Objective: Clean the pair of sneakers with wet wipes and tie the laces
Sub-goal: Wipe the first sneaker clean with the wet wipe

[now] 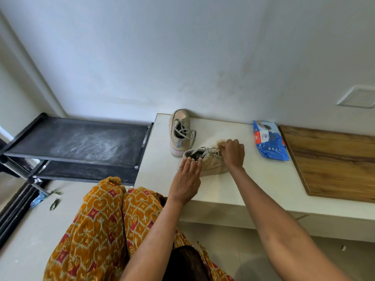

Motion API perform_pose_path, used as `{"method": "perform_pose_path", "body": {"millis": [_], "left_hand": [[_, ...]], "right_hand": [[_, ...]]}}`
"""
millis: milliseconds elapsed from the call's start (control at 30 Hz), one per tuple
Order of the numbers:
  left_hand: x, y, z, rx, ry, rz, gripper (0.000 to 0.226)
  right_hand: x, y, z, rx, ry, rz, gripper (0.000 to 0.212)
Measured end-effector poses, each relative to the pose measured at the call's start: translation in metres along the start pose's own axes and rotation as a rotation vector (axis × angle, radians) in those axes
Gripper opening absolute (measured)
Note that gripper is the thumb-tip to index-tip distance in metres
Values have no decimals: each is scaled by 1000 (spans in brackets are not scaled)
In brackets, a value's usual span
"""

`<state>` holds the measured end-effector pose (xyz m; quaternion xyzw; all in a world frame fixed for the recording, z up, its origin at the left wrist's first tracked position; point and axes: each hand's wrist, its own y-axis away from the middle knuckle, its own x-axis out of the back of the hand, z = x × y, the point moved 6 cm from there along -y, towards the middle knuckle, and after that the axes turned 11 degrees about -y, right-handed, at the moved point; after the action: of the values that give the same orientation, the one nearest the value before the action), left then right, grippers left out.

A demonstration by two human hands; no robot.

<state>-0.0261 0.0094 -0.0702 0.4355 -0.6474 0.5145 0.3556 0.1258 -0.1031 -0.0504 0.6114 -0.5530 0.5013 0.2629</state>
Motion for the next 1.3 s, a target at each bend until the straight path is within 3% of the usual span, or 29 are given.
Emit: {"method": "perform_pose_path", "body": {"millis": [67, 367, 667, 867, 1067, 1233, 1300], "left_hand": [[0, 0, 0, 4, -16, 24, 54], [-2, -2, 2, 10, -9, 57, 57], [-5, 0, -2, 10, -6, 11, 56], [8, -4, -1, 42, -21, 95, 47], [13, -5, 5, 55, -68, 55, 47], [19, -4, -1, 41, -47, 79, 42], [26, -6, -8, 59, 3, 94, 34]], "right_hand": [[5, 4, 10, 36, -1, 21, 22], [13, 31, 52, -290, -62, 178, 22], [2, 66, 49, -116, -216, 89, 17], [7, 53, 57, -405, -511, 240, 20], [-23, 83, -7, -357, -776, 243, 20], [-15, 100, -6, -242, -865, 140, 20], [-10, 91, 8, -318, -855, 155, 21]]}}
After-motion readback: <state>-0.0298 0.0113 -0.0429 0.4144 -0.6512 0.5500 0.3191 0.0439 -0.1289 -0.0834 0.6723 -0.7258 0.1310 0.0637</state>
